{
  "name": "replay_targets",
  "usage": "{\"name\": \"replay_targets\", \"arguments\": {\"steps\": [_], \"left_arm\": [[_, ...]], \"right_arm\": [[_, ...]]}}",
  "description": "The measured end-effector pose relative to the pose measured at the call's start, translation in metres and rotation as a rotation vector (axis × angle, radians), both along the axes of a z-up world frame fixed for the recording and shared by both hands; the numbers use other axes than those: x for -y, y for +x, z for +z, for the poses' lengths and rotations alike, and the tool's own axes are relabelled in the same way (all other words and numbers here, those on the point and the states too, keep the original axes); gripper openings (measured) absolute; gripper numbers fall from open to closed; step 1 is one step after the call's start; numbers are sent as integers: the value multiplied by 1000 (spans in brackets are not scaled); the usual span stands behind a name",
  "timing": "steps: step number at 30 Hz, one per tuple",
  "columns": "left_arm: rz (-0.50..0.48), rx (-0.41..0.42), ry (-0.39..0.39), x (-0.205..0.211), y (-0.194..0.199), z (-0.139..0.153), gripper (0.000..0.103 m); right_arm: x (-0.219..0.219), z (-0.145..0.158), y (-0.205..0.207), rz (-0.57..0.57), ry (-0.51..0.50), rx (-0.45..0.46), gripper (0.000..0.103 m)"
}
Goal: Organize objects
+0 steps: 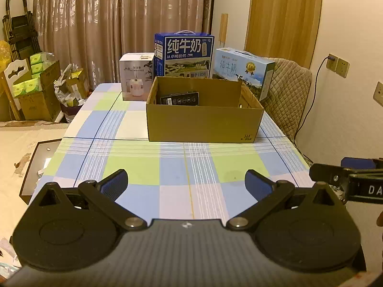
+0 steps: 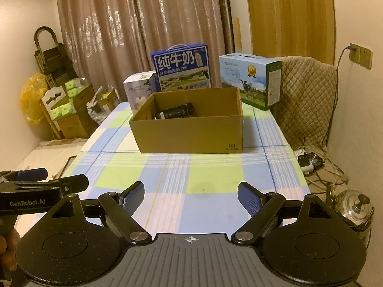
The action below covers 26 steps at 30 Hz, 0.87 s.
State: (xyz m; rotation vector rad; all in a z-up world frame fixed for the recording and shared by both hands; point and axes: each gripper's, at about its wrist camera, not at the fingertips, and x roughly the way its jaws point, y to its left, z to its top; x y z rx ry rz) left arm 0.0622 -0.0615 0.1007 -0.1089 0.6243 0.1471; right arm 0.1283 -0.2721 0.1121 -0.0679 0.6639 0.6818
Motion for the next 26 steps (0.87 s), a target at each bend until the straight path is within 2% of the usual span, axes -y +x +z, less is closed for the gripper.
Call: {"name": "replay_targets", "arguments": {"steps": [26], "left_arm": [[-15,-7,-20,3,-4,-5,102]], "right_arm": [[0,-5,-2,-5,0,-10,83]]}}
